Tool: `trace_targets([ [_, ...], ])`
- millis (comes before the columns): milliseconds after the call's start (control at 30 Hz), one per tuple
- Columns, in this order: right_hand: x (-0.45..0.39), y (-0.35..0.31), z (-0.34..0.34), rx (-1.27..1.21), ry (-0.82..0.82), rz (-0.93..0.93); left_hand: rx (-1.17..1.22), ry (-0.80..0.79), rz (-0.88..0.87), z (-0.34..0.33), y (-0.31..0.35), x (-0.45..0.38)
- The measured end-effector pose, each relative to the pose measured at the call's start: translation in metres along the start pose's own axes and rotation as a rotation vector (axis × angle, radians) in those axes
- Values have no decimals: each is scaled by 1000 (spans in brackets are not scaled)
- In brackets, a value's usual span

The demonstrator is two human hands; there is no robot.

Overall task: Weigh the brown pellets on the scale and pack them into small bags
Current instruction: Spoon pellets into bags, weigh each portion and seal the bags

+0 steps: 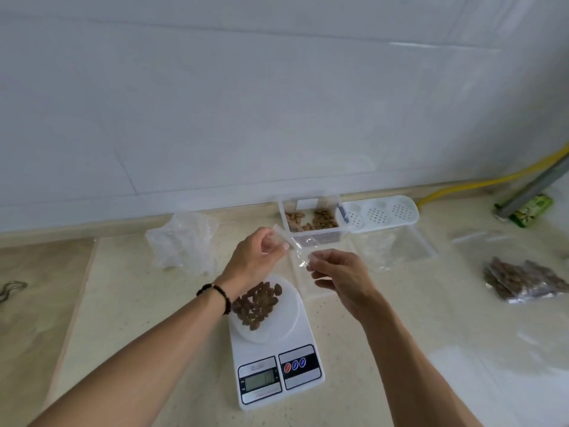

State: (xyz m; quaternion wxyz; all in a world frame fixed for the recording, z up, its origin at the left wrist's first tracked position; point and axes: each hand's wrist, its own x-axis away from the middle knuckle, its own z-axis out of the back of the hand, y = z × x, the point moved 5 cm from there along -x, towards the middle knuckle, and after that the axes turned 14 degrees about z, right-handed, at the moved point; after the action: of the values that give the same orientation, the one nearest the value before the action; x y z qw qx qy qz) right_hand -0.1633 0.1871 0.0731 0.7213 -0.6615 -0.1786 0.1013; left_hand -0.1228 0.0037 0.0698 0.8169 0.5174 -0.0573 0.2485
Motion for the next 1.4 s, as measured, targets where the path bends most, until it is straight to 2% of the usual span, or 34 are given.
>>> trace_targets([
  [100,1,-30,-2,-18,5,74,243,7,15,20,17,10],
  [200,5,-56,1,-16,26,118,354,-14,-1,33,33,27],
  [333,11,-86,12,76,54,196,349,-35,-61,41,65,52],
  [500,23,-122,29,174,27,334,328,20,-140,41,103,81],
  [733,46,-154,52,40,-131,371,415,135,-206,24,140,123],
  [900,59,-171,75,189,-101,453,415,120,-188,7,159,145],
  [1067,74,-180,90,100,-149,413,328,168,-207,-5,174,160],
  [1200,83,-189,91,212,-193,485,274,222,-223,-19,185,167],
  [1300,85,-193,93,295,-184,534,238,206,-213,-22,189,168],
  [1400,82,-193,97,244,-167,522,239,201,-219,-21,192,165],
])
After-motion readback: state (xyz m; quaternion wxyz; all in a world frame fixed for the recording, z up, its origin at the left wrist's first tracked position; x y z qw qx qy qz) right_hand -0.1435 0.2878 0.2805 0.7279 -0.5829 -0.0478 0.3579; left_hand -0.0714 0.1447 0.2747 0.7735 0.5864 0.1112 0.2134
